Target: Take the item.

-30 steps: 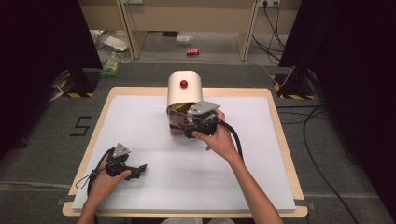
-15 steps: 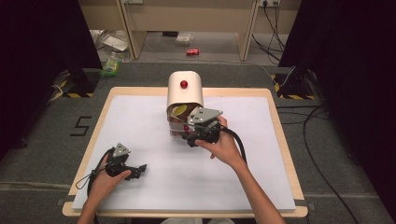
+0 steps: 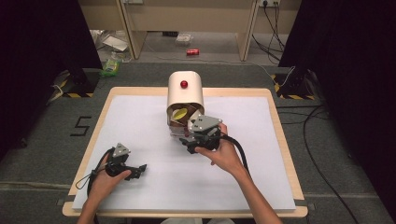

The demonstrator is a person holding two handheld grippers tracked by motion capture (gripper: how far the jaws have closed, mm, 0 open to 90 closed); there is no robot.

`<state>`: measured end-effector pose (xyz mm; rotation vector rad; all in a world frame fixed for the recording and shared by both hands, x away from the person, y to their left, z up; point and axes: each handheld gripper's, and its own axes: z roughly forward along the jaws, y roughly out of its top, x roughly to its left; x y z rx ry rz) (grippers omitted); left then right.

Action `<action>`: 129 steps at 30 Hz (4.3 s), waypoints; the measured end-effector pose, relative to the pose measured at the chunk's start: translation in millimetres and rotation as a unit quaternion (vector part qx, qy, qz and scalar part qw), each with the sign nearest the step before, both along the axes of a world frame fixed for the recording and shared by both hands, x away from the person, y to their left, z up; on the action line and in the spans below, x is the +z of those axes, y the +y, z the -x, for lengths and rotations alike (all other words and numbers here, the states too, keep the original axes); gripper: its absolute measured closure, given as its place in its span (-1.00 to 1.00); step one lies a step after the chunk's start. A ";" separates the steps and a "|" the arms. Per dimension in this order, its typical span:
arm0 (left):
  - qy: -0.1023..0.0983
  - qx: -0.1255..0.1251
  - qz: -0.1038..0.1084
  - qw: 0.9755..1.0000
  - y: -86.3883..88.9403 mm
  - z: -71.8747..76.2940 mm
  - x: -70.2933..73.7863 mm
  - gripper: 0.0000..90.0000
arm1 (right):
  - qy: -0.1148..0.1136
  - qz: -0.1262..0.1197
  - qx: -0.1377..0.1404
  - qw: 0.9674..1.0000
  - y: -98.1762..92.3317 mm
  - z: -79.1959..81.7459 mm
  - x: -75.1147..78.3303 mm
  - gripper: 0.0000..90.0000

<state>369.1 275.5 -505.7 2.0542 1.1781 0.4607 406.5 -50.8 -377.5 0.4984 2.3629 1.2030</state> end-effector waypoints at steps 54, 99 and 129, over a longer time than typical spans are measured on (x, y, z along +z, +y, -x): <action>0.000 0.000 -0.001 1.000 -0.1 -0.1 0.0 -1.00 | 0.001 -0.035 -0.023 0.999 -9.6 18.5 14.9 -0.26; 0.000 0.000 0.001 1.000 0.0 -0.1 0.0 -1.00 | 0.031 0.003 -0.074 0.997 28.9 -28.0 7.5 -0.22; 0.000 0.000 0.000 1.000 0.0 -0.1 0.0 -1.00 | 0.014 -0.010 -0.065 0.998 9.8 -16.0 23.1 -0.09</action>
